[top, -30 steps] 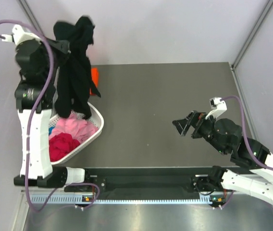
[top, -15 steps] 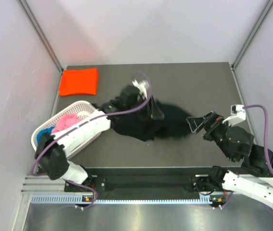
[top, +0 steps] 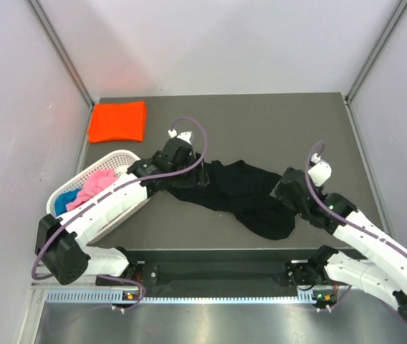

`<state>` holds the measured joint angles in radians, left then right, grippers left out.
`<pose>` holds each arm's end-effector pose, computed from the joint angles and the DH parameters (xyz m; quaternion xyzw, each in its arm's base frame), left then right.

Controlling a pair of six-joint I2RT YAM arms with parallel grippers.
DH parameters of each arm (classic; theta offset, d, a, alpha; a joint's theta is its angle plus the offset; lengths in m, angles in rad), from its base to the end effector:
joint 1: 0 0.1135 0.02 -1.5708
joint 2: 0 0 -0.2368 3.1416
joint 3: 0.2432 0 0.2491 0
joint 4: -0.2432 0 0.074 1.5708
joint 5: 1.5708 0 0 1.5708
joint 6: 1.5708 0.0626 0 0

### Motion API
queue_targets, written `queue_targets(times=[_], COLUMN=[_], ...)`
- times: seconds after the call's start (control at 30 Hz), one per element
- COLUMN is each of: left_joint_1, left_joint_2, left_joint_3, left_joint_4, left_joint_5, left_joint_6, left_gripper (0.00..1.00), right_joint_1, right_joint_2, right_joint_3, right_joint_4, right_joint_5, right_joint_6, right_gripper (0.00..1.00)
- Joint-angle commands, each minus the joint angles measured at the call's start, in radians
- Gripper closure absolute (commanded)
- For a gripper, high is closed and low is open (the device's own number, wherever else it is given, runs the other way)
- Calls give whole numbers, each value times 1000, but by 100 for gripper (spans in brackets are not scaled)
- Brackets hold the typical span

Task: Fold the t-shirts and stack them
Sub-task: Flatten the tshirt out

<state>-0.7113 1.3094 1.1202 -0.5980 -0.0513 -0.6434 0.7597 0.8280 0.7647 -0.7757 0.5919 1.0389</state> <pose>0.2323 -0.1960 0.2590 0.0216 0.9237 -0.2208 0.3123 0.1611 0.1049 0.2388 0.2276 0.8700 0.0985 0.4261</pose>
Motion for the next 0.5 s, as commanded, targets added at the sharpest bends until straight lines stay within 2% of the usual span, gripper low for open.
queue_targets(times=[0.0, 0.03, 0.13, 0.27, 0.47], left_joint_1=[39, 67, 121, 130, 125], left_joint_2=[20, 25, 39, 50, 246], left_joint_3=[-66, -77, -108, -163, -47], left_joint_4=[-37, -8, 49, 290, 314], left_joint_5=[-30, -7, 120, 286, 349], left_joint_6=[28, 24, 16, 41, 45], left_gripper=[34, 34, 34, 34, 34], right_joint_1=[-215, -308, -408, -454, -520], right_joint_2=[-4, 5, 77, 161, 151], right_joint_3=[-100, -114, -136, -149, -245], right_joint_4=[192, 217, 266, 299, 366], right_joint_5=[-268, -311, -383, -403, -426], right_joint_6=[-134, -149, -197, -234, -234], right_gripper=[31, 32, 33, 33, 32])
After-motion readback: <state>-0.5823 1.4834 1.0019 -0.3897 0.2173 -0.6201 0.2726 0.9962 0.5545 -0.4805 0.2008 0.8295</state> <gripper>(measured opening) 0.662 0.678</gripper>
